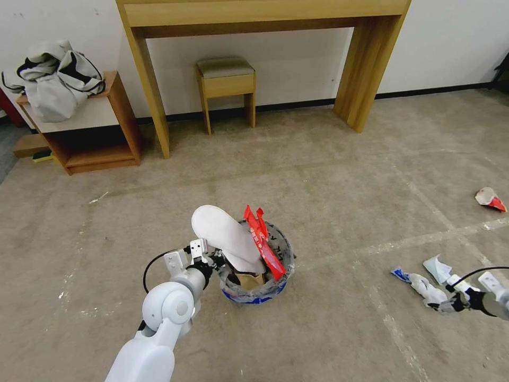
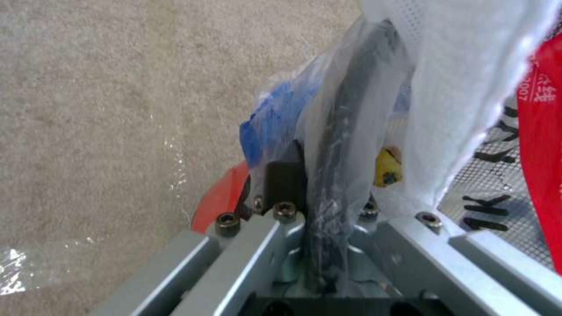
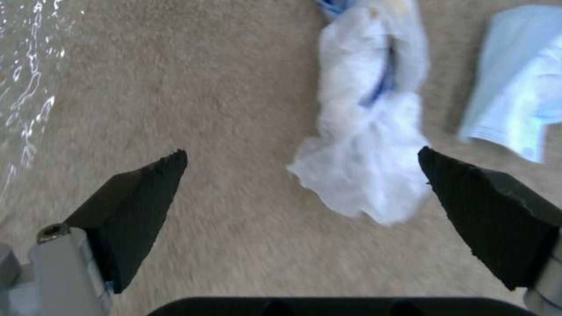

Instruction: Pick up the trash bin and place the garbage on the floor into it.

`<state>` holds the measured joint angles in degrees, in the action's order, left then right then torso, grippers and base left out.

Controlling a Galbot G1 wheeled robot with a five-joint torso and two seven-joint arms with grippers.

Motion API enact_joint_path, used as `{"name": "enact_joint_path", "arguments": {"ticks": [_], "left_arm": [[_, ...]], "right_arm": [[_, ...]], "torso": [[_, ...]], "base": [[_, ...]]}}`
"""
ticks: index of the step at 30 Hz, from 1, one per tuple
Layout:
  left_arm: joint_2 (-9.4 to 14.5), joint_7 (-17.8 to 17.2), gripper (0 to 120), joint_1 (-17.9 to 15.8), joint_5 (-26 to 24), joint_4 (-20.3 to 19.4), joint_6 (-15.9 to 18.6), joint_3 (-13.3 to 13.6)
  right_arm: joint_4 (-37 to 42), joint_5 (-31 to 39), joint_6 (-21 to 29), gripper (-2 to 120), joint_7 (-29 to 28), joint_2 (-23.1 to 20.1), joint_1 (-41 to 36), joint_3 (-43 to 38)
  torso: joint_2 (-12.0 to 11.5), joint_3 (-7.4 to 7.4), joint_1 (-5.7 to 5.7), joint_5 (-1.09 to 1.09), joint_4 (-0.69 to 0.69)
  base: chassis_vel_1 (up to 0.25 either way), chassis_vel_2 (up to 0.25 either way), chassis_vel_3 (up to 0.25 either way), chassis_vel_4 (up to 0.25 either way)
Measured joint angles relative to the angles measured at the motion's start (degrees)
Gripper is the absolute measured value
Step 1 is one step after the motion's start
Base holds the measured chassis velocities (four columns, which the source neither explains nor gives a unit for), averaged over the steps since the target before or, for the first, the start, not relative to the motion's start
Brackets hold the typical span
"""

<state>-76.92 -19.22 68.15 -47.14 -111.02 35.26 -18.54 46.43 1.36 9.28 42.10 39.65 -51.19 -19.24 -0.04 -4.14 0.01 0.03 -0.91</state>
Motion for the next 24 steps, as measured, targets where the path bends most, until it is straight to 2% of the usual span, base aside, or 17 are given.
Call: {"name": "enact_joint_path", "arguments": {"ticks": [6,12,18,24], "left_arm": [[0.41,0.08,2,-0.7,-0.88,0.53,-0.2,-0.38],[0.92,0.55,2,-1.01,-1.31,1.3,-0.5,-0.57],[1.09,0.75,2,-1.39,-1.72,1.99,-0.63,-0.53],[1.71,0.87,2,-1.83,-2.35,2.43,-0.67,-0.5]], "right_arm": [[-6.4,-3.11,-1.74,100,-0.65,4.17,8.66,3.88],[-11.04,-7.44,-3.56,100,-0.8,5.49,13.88,5.49],[-16.43,-14.04,-5.74,100,-1.41,7.19,17.23,5.37],[-19.15,-16.38,-6.65,100,-2.84,8.47,18.19,3.65]], "torso": [[0.0,0.0,0.0,-0.01,0.02],[0.0,0.0,0.0,-0.01,0.01],[0.0,0.0,0.0,-0.01,0.0],[0.0,0.01,0.0,-0.01,0.0]], "base": [[0.0,0.0,0.0,0.0],[0.0,0.0,0.0,0.0],[0.0,0.0,0.0,0.0],[0.0,0.0,0.0,0.0]]}}
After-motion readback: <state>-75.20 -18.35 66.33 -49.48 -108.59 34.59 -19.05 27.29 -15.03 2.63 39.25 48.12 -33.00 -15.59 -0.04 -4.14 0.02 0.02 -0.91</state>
